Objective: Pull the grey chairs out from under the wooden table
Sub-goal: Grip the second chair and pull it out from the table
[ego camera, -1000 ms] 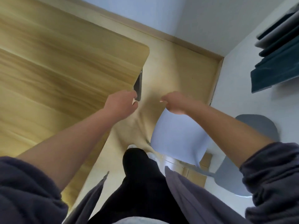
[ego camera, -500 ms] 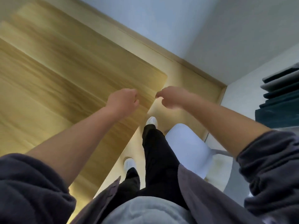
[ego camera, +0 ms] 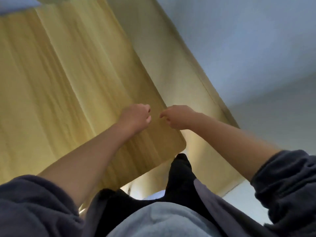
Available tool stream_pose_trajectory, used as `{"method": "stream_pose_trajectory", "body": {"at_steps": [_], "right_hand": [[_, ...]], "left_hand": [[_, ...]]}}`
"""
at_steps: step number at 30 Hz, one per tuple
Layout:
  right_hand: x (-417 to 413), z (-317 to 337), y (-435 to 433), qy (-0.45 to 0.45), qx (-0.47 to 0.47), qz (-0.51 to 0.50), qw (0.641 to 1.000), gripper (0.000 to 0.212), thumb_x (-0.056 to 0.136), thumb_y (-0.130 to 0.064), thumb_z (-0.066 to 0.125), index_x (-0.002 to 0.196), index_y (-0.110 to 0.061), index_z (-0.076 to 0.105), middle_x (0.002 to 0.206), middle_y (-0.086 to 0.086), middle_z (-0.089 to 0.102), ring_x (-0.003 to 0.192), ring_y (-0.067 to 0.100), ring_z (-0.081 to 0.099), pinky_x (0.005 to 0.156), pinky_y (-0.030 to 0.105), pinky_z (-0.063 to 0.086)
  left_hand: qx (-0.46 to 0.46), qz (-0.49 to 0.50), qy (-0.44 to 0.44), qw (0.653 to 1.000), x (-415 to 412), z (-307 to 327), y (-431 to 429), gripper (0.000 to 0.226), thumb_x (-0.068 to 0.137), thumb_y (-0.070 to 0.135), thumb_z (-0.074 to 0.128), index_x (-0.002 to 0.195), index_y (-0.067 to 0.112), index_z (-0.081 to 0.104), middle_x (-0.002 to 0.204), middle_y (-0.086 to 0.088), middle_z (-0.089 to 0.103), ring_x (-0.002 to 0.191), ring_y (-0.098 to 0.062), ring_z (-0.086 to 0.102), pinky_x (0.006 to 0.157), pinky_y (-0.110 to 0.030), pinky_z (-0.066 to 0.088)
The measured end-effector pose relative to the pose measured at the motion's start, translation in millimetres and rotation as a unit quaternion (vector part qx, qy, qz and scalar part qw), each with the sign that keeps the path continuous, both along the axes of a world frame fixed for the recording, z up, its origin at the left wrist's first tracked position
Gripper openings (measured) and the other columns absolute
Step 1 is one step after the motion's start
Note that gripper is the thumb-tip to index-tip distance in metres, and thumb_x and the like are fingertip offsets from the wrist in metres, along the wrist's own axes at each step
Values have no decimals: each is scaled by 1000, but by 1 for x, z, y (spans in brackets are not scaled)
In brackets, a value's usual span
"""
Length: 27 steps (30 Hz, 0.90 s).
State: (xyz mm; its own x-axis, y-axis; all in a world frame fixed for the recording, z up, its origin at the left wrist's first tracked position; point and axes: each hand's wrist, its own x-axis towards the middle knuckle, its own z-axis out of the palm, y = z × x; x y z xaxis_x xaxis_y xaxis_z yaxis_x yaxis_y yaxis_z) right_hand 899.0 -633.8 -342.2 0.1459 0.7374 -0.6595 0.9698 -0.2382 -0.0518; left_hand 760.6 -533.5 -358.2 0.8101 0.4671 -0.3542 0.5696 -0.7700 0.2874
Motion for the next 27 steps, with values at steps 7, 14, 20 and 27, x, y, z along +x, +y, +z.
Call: {"method": "stream_pose_trajectory", "body": {"at_steps": [7,14,20,27], "right_hand": [[103,-18,48,76,26,127,989,48,96,-16,38,141,-28,49,135,0,57,124,22,54,100,38,46],[178,-16,97,74,70,174,979,48,96,-9,39,141,-23,51,137,-1,57,123,23,55,95,34,45],[206,-21,159,36,83,224,970,45,97,-13,41,139,-24,52,135,-2,58,119,22,57,88,34,43],[190,-29,297,46,105,328,938,41,93,-14,41,131,-20,56,124,2,62,111,24,59,89,39,50]], "left_hand": [[34,223,-25,974,67,-16,7,34,93,34,48,123,21,57,119,-1,64,103,-23,61,75,-36,49],[71,312,-44,946,112,-28,45,31,92,31,52,119,18,60,111,-2,68,91,-23,65,68,-36,56],[79,347,-74,932,130,-39,98,31,91,27,55,118,14,62,110,-6,69,91,-26,65,68,-35,55],[83,452,-116,880,139,-43,191,30,89,26,55,115,14,63,108,-5,69,90,-28,65,63,-33,48]]}}
